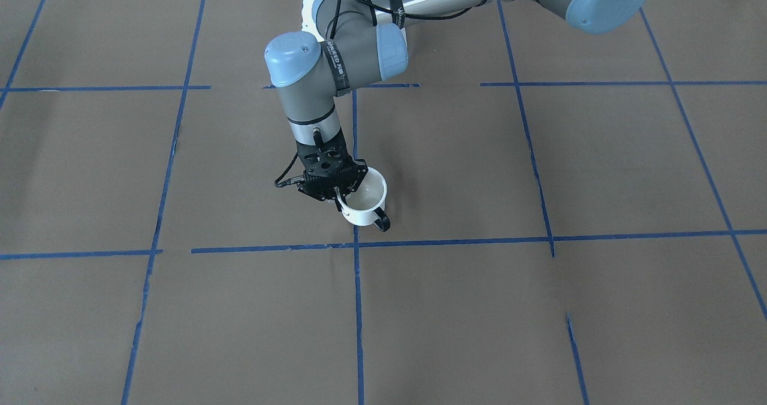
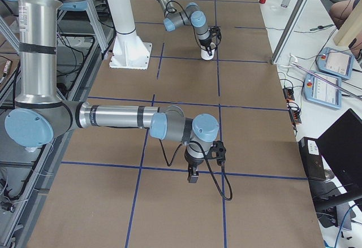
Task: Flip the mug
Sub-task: 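Carry the upright mug toward the table center and lower it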
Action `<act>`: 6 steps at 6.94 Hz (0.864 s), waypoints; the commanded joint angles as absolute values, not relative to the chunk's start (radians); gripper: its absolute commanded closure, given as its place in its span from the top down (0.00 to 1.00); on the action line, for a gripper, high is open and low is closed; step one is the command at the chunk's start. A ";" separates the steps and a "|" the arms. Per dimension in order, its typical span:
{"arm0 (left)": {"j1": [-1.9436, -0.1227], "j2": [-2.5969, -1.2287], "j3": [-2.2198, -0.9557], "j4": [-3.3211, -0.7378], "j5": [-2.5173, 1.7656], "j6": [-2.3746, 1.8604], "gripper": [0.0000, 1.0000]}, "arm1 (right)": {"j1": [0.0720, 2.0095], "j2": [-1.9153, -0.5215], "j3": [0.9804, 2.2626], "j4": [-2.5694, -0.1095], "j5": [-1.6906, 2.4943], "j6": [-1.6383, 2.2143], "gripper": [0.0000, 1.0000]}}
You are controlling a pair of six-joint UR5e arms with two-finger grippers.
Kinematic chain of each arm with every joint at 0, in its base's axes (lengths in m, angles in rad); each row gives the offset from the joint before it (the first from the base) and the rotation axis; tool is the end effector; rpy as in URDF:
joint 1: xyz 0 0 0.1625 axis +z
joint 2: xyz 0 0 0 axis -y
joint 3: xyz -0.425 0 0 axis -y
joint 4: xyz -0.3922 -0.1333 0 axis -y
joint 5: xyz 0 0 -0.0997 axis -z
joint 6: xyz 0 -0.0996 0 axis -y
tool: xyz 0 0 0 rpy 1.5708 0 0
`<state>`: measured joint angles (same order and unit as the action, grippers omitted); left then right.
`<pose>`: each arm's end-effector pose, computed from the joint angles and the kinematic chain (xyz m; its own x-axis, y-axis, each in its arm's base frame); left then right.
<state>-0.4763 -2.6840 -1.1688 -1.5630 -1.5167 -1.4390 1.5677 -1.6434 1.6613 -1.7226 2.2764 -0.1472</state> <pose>0.6640 -0.4986 0.1056 0.7361 -0.2321 -0.6358 0.3956 0.9098 0.1259 0.0673 -0.4502 0.6678 0.7528 -0.0620 0.6553 0.1147 0.9927 -0.0378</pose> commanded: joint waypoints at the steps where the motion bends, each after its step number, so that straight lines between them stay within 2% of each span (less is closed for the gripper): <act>1: -0.463 -2.683 -1.158 -1.566 -1.514 -1.437 0.00 | 1.568 -1.644 1.661 -1.723 2.276 -0.147 1.00; 6: -0.433 -2.688 -1.157 -1.571 -1.443 -1.437 0.00 | 1.568 -1.643 1.661 -1.723 2.276 -0.147 1.00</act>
